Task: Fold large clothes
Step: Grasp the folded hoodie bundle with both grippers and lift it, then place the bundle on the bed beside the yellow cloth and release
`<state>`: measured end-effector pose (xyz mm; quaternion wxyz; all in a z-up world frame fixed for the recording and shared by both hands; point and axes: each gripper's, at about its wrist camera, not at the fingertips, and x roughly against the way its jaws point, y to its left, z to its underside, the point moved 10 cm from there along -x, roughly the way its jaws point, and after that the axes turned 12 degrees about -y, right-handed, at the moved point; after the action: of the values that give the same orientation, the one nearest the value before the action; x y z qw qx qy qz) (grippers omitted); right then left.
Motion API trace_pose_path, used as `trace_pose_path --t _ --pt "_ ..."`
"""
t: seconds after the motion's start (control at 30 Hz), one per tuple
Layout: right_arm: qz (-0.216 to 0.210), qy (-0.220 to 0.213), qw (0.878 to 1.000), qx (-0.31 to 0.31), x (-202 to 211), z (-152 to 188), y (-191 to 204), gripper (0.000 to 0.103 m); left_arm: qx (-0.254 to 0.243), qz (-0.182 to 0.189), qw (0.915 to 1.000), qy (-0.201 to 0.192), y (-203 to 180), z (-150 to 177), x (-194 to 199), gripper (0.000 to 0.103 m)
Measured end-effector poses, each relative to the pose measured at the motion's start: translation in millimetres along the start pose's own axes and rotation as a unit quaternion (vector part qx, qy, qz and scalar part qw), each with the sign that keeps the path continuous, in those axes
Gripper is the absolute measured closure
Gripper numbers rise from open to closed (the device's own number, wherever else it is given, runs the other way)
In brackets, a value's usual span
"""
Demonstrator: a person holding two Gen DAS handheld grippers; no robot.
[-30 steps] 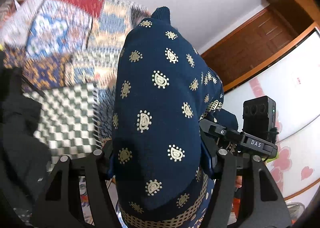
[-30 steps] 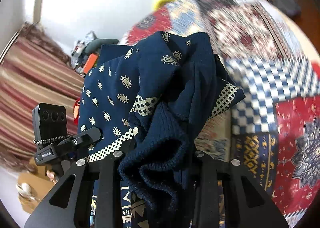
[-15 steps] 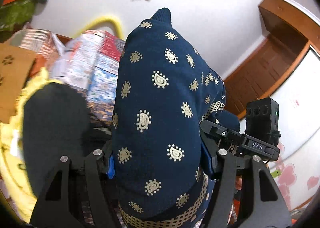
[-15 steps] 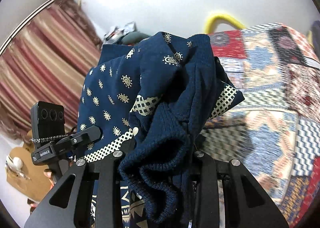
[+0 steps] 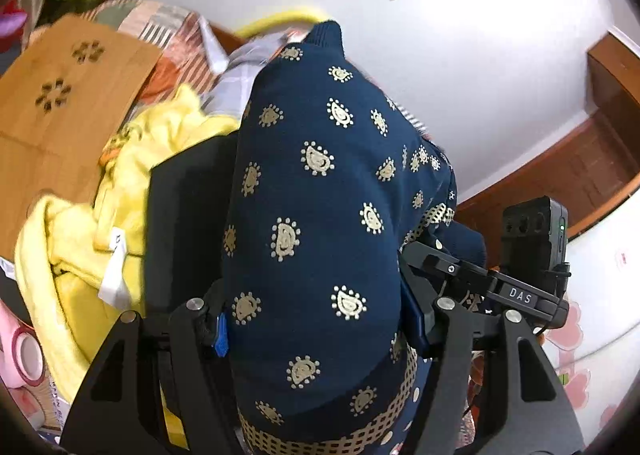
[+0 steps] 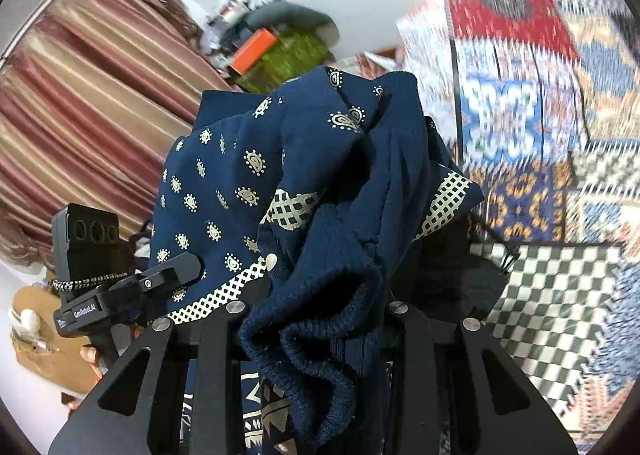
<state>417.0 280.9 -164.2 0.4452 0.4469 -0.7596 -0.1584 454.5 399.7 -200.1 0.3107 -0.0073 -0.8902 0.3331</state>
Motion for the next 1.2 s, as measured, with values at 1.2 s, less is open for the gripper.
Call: trace_pose_path --t 1.2 --pt "0.174 0.039 0.979 0.102 43 78 -49 0.036 -0.103 -0.188 0.9759 -0.043 37 70 41 0.007"
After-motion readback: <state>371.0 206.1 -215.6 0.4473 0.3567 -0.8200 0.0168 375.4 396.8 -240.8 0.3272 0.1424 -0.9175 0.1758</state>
